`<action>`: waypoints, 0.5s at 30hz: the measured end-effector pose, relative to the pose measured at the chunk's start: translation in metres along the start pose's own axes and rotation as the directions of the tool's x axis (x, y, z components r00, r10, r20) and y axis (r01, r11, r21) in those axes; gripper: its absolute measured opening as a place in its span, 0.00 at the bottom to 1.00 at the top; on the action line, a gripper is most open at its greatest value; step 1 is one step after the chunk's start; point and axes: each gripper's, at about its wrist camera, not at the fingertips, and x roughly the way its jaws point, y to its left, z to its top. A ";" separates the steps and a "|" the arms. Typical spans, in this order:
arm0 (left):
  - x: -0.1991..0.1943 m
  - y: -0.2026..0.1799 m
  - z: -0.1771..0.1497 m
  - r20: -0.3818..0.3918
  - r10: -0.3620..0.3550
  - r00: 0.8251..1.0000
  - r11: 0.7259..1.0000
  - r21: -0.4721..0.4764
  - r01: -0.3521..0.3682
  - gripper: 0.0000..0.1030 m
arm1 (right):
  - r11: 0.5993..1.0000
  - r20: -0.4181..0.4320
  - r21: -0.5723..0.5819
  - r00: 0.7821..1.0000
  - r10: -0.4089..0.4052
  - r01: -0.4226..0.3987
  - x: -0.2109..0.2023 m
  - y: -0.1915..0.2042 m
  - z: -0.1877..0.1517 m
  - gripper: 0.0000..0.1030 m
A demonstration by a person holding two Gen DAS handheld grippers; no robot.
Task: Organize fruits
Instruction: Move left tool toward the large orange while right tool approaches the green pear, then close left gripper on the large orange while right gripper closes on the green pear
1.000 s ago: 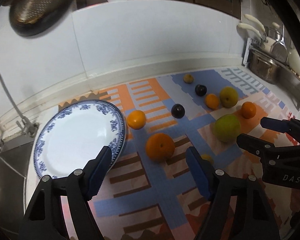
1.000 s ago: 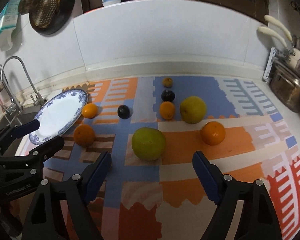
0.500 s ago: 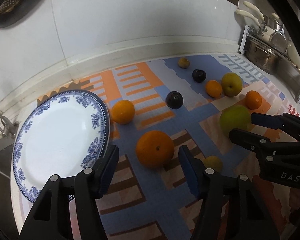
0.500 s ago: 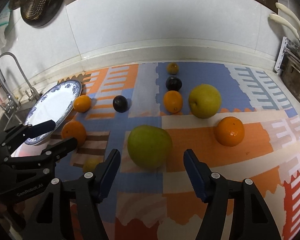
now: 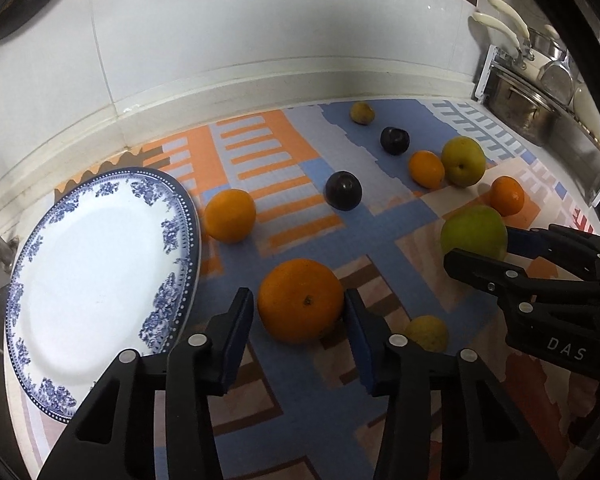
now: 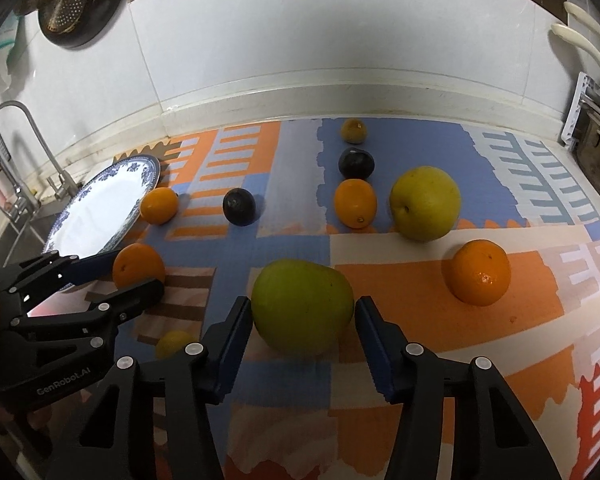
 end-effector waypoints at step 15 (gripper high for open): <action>-0.006 0.000 0.000 0.026 -0.006 1.000 1.000 -0.010 0.006 0.39 | 1.000 0.020 -0.002 1.000 0.009 -0.009 -0.003 0.000 -0.002 0.49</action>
